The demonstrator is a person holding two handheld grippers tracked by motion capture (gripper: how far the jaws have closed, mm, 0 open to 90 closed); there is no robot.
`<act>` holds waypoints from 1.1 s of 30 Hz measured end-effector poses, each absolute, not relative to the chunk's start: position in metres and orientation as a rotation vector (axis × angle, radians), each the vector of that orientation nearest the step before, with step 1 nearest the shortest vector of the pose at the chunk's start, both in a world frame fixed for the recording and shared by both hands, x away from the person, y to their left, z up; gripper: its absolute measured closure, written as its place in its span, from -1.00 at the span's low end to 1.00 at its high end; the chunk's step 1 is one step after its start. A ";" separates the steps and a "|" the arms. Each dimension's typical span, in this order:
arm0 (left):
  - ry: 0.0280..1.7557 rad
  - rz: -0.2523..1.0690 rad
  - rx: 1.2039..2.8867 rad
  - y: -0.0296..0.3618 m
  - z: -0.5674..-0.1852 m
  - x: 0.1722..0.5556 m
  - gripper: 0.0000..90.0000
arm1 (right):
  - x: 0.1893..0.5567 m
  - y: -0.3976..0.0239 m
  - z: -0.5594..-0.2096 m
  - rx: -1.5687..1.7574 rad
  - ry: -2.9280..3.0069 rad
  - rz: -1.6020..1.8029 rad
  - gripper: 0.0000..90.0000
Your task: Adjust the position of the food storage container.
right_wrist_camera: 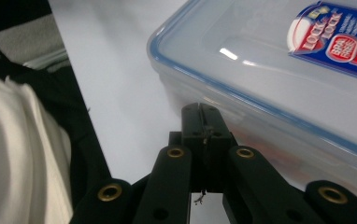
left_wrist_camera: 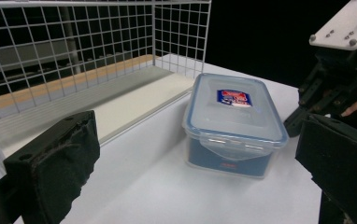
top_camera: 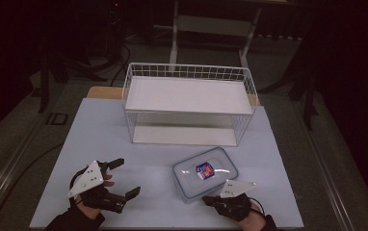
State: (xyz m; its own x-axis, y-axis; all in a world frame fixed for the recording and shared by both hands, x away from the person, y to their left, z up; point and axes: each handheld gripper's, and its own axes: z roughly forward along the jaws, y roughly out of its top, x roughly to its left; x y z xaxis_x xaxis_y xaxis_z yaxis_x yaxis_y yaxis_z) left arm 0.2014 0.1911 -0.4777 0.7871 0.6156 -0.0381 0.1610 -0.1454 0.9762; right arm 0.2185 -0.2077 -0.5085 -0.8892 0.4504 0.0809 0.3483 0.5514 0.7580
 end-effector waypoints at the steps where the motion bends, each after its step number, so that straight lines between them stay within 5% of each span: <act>1: 0.612 0.441 1.703 0.191 -0.478 0.201 -1.00 | 0.219 -0.207 -0.508 0.686 2.655 1.257 1.00; 33: 0.610 0.436 1.721 0.189 -0.479 0.201 -1.00 | 0.241 -0.163 -0.515 0.589 2.720 1.235 1.00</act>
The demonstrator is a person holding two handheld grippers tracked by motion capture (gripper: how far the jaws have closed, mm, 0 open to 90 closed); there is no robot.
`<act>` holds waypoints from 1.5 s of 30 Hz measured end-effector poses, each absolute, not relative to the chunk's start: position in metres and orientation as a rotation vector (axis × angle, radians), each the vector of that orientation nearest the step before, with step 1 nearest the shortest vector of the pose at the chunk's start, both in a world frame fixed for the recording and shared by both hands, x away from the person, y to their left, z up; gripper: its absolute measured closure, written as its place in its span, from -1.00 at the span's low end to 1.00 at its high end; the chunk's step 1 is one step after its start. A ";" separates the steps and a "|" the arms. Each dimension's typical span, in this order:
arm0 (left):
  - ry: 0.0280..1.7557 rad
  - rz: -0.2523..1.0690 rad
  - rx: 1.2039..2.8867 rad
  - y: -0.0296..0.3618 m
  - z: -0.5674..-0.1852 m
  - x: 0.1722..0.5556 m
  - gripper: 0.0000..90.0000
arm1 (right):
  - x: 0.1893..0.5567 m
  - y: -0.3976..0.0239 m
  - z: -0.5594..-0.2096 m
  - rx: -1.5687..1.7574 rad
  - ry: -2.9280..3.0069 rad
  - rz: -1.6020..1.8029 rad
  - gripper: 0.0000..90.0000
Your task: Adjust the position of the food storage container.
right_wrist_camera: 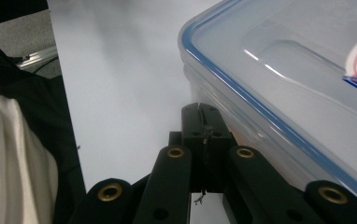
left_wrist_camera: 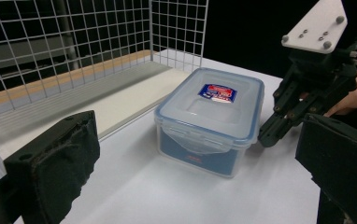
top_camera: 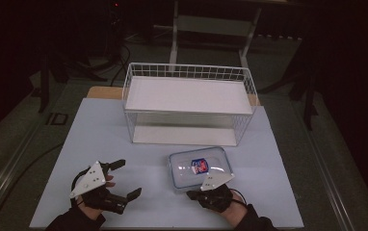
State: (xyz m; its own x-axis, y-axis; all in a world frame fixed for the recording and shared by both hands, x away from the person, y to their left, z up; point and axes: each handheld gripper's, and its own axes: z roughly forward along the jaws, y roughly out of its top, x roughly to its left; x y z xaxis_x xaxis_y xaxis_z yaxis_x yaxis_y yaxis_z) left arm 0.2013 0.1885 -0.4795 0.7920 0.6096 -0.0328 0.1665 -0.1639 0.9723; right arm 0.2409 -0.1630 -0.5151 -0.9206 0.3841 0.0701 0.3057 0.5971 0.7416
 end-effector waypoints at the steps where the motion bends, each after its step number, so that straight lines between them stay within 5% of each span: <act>1: 0.611 0.437 1.721 0.188 -0.480 0.201 -1.00 | 0.242 -0.161 -0.515 0.583 2.722 1.235 1.00; 16: 0.616 0.434 1.722 0.190 -0.480 0.202 -1.00 | 0.251 -0.138 -0.514 0.525 2.727 1.240 1.00; 33: 0.607 0.431 1.724 0.187 -0.482 0.202 -1.00 | 0.269 -0.266 -0.473 0.844 2.353 1.156 1.00; 45: 0.624 0.417 1.719 0.188 -0.483 0.204 -1.00 | 0.275 -0.277 -0.502 0.957 2.376 1.139 1.00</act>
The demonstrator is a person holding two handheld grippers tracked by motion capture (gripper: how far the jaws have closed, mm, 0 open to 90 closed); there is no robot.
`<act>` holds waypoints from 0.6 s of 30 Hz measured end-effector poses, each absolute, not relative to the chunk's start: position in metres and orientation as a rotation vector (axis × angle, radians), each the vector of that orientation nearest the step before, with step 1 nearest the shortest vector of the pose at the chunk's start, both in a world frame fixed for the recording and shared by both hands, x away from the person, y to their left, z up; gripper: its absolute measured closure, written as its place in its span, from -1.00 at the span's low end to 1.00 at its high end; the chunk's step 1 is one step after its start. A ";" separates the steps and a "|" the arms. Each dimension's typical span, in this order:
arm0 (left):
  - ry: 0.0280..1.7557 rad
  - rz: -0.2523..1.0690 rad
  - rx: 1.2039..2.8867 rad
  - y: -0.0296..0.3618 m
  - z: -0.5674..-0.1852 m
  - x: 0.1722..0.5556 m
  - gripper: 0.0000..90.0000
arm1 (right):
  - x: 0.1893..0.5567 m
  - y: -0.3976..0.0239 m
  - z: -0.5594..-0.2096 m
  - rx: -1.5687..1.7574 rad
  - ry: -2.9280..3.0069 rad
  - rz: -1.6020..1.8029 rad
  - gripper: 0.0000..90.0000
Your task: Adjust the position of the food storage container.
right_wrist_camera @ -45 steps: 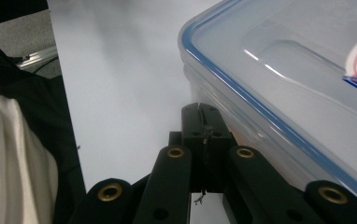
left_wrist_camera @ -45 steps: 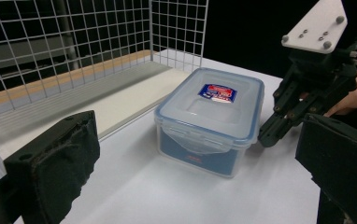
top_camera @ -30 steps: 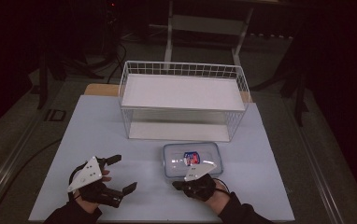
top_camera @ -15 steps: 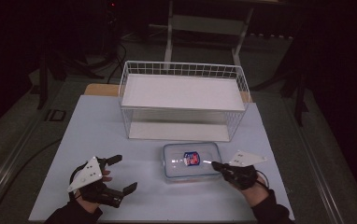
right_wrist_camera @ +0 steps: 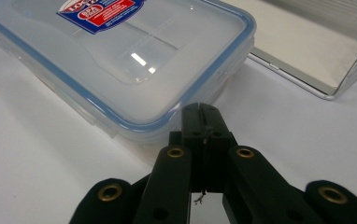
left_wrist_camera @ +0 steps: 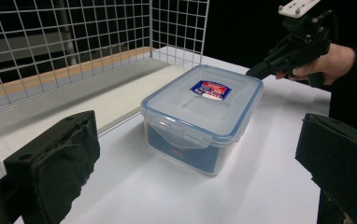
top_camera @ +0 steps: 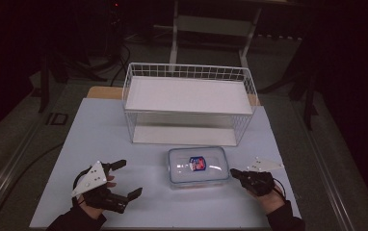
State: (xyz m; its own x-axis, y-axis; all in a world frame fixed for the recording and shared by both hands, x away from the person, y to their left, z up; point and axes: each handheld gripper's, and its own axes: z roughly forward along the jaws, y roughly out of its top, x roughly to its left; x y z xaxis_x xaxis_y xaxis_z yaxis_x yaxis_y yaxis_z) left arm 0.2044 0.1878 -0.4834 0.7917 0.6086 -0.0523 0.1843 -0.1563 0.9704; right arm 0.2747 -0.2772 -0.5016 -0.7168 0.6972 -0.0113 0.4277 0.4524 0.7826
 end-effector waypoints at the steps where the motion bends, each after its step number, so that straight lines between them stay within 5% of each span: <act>1: 0.624 0.419 1.721 0.188 -0.484 0.205 -1.00 | 0.275 -0.278 -0.502 0.965 2.374 1.150 1.00; 18: 0.627 0.416 1.728 0.186 -0.484 0.205 -1.00 | 0.266 -0.263 -0.503 0.930 2.410 1.198 1.00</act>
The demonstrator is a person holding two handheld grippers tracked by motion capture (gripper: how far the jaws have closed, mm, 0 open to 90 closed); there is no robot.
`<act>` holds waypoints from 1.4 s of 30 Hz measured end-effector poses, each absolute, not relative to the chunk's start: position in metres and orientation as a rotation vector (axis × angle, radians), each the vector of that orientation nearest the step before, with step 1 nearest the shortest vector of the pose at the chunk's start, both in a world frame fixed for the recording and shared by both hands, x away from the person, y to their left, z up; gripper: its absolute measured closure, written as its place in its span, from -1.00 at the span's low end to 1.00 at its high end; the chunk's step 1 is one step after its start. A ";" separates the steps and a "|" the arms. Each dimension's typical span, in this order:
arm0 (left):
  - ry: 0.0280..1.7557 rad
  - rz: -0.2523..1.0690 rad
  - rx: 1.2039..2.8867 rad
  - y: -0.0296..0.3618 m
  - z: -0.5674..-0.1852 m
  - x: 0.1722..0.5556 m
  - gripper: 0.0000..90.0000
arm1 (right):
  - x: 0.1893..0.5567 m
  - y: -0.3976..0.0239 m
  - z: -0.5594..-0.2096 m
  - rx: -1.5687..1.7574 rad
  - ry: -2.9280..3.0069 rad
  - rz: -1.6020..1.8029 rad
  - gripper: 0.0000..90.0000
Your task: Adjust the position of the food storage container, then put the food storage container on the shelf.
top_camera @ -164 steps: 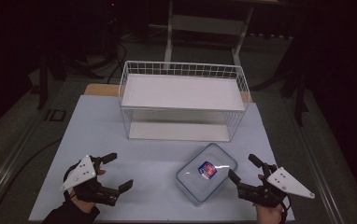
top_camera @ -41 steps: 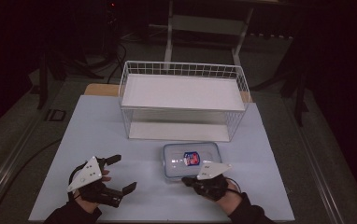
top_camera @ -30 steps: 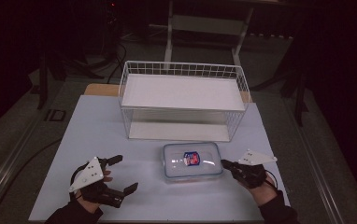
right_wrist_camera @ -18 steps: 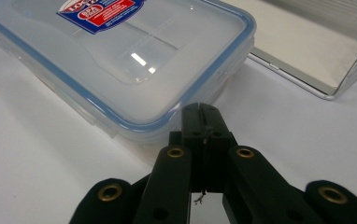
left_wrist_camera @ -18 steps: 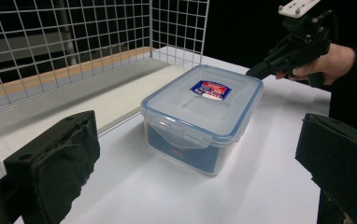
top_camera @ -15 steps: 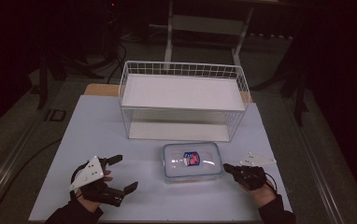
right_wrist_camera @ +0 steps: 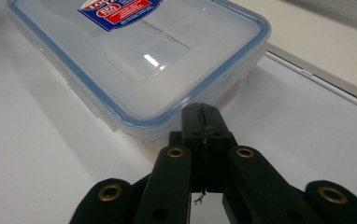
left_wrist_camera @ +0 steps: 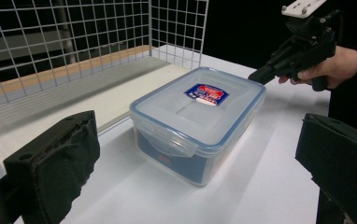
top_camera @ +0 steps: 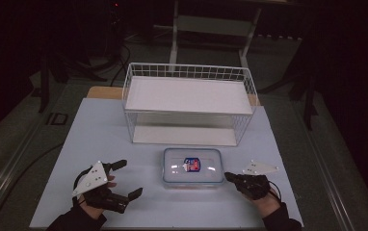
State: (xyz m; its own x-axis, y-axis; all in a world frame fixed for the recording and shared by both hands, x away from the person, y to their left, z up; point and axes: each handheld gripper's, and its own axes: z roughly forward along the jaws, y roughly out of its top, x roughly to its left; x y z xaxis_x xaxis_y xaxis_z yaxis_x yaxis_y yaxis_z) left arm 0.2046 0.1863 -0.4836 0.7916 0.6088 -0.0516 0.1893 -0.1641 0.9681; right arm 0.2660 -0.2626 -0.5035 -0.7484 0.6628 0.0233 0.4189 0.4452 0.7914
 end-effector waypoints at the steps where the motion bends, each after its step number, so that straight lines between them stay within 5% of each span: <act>1: 0.625 0.415 1.730 0.186 -0.484 0.205 -1.00 | 0.266 -0.262 -0.503 0.929 2.413 1.199 1.00; 13: 0.650 0.389 1.707 0.186 -0.485 0.205 -1.00 | 0.264 -0.265 -0.487 0.917 2.321 1.283 0.99; 18: 0.645 0.374 1.710 0.183 -0.479 0.206 -1.00 | 0.264 -0.268 -0.479 0.899 2.295 1.341 0.83; 22: 0.657 0.381 1.714 0.182 -0.468 0.209 -1.00 | 0.259 -0.262 -0.468 0.844 2.271 1.424 0.29; 23: 0.657 0.381 1.714 0.182 -0.468 0.209 -1.00 | 0.259 -0.262 -0.468 0.844 2.271 1.424 0.29; 25: 0.665 0.377 1.728 0.180 -0.461 0.212 -1.00 | 0.258 -0.258 -0.460 0.822 2.257 1.483 -0.15; 31: 0.667 0.386 1.738 0.174 -0.445 0.221 -1.00 | 0.257 -0.254 -0.447 0.788 2.218 1.565 -0.73; 42: 0.667 0.375 1.794 0.153 -0.429 0.240 -1.00 | 0.257 -0.251 -0.437 0.631 2.129 1.575 -0.60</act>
